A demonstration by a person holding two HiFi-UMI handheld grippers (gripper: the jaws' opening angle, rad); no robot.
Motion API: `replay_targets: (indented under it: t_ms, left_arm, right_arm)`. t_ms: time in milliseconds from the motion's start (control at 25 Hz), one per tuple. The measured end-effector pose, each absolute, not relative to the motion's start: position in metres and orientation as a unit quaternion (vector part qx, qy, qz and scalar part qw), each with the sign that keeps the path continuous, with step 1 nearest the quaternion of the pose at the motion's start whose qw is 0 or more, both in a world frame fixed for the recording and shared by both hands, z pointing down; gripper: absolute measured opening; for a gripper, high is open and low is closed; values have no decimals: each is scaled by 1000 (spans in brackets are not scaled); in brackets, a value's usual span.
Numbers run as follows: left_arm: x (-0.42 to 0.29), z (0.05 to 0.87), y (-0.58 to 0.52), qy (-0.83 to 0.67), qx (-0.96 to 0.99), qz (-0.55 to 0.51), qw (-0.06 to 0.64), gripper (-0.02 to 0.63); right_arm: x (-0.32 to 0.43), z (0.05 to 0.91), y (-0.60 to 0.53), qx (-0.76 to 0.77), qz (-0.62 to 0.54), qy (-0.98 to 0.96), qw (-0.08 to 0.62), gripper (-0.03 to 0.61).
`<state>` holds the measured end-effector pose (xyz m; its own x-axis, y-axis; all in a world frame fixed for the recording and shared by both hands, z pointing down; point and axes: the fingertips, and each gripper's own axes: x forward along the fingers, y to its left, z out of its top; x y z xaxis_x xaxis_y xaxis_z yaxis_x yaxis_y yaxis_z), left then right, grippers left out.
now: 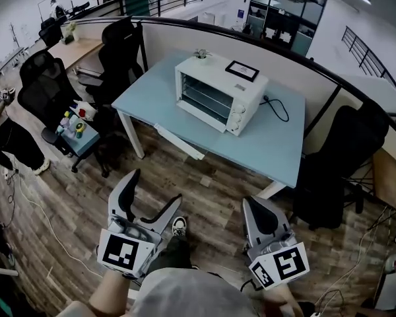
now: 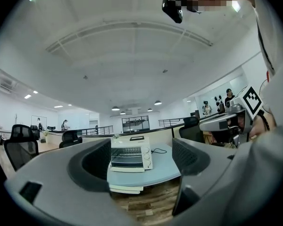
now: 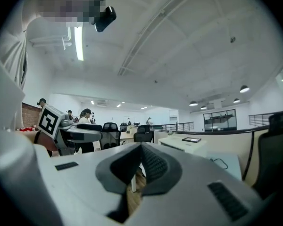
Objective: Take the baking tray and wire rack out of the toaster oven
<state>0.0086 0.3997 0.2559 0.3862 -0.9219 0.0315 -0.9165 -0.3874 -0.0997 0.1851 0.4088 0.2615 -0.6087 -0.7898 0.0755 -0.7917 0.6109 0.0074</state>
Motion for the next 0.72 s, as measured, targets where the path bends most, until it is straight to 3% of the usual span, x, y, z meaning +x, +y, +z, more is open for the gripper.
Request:
replay_targets:
  t_ms: [720]
  left_arm:
    - [-50, 307, 150, 488, -869, -32, -78, 390]
  right_arm:
    - [123, 292, 183, 487, 55, -869, 70, 3]
